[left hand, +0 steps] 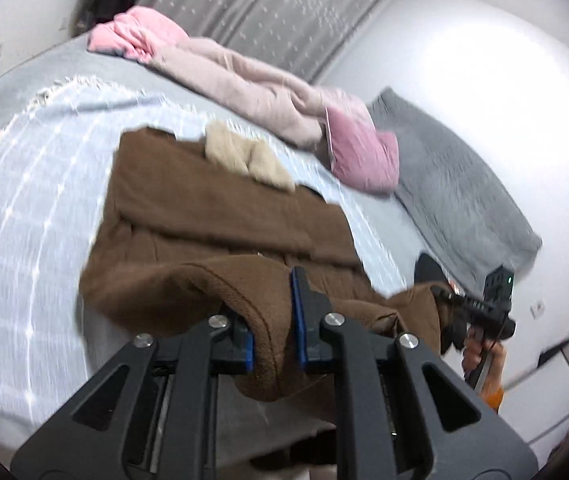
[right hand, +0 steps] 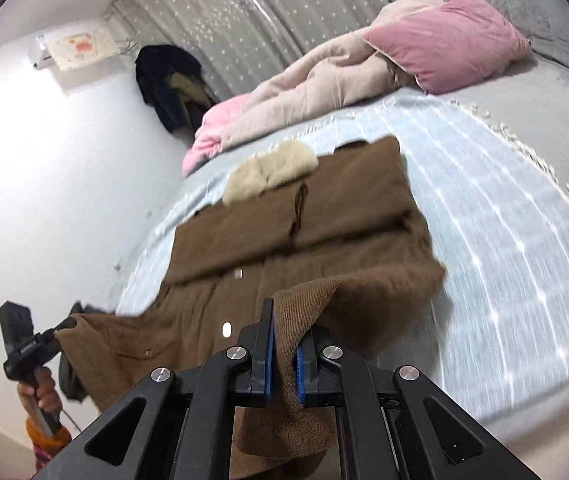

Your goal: Fold large clothes

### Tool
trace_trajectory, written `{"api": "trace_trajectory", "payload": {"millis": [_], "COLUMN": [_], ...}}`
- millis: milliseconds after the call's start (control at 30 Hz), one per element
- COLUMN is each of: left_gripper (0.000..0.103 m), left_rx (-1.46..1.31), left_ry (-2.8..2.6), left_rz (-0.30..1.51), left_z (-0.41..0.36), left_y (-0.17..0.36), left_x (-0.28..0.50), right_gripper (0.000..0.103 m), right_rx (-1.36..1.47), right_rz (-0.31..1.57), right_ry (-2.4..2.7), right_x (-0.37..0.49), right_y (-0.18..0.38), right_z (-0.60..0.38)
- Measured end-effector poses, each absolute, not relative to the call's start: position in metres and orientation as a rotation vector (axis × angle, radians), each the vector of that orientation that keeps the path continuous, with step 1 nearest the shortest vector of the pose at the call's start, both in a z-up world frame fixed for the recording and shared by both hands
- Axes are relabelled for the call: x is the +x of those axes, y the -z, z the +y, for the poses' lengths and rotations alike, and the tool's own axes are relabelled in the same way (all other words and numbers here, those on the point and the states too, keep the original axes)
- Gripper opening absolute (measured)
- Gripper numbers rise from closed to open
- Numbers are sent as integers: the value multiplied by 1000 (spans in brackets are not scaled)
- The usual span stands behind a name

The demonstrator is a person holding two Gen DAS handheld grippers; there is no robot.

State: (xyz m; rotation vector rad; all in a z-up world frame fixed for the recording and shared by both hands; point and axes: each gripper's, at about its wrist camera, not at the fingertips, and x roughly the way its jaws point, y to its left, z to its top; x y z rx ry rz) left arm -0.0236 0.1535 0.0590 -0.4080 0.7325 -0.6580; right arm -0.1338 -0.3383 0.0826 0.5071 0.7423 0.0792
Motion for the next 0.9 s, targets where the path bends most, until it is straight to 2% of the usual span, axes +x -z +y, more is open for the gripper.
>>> {"api": "trace_trajectory", "payload": {"millis": [333,533,600,733,833,900], "left_gripper": [17,18,18,20,26,39], "left_rx": [-596,-697,-690,-645,-580,-517], "left_ry": [483,359,316,255,256,279], "left_rz": [685,803,880,916,936,912], "left_z": [194,206,201,188,180,177], "left_y": [-23,61,79,90,73,55], "left_x": [86,142,159,172,173,165], "right_gripper": [8,8,8,9,15,24], "right_rx": [663,783,833,761,779,792], "right_rz": [687,758,815,868,878,873], "right_ry": [53,121,143,210,186,164], "right_x": [-45,-8,5,21,21,15], "right_y": [-59,2,24,43,41,33], "right_z": [-392,-434,-444,-447,-448,-450]}}
